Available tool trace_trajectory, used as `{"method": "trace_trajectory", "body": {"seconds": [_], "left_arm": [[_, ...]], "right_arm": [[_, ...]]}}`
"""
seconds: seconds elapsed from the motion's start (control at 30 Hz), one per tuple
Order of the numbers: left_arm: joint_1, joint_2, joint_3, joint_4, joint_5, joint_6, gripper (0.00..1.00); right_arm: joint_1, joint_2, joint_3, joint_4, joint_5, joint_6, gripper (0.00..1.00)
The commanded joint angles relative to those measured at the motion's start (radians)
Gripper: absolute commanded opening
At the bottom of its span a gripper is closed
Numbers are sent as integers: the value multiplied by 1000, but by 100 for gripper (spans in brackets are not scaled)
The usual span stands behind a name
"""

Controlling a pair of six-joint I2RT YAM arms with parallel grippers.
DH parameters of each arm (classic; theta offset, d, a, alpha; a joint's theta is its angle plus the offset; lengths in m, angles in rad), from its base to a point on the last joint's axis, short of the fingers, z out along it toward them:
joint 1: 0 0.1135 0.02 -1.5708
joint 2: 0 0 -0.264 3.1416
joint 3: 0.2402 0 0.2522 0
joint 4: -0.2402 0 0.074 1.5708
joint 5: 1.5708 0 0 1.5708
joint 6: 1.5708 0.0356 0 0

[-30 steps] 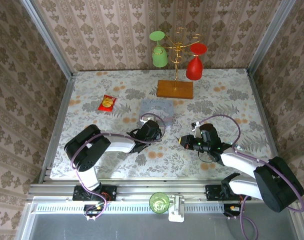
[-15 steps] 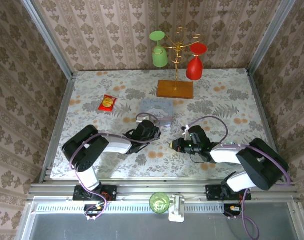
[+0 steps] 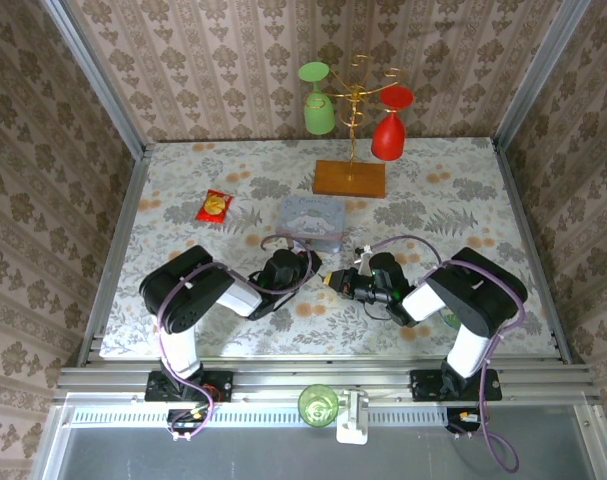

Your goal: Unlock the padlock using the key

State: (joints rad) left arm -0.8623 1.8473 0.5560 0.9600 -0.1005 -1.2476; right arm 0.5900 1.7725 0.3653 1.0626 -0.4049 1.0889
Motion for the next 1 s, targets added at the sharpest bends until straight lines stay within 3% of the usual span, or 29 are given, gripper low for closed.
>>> {"method": "trace_trajectory", "body": {"seconds": [0.0,0.43,0.97], "left_arm": [[5,19,-19,135,-19,-62,0],[3,104,-49,320,-42,-144,0],[-9,93,-54,321,-62,-161,0]], "right_arm": [[-14,77,-27,221,-30,87,0],[-68,60,-35,254,-78,82,0],[-82,90,23,250,-100,119,0]]}}
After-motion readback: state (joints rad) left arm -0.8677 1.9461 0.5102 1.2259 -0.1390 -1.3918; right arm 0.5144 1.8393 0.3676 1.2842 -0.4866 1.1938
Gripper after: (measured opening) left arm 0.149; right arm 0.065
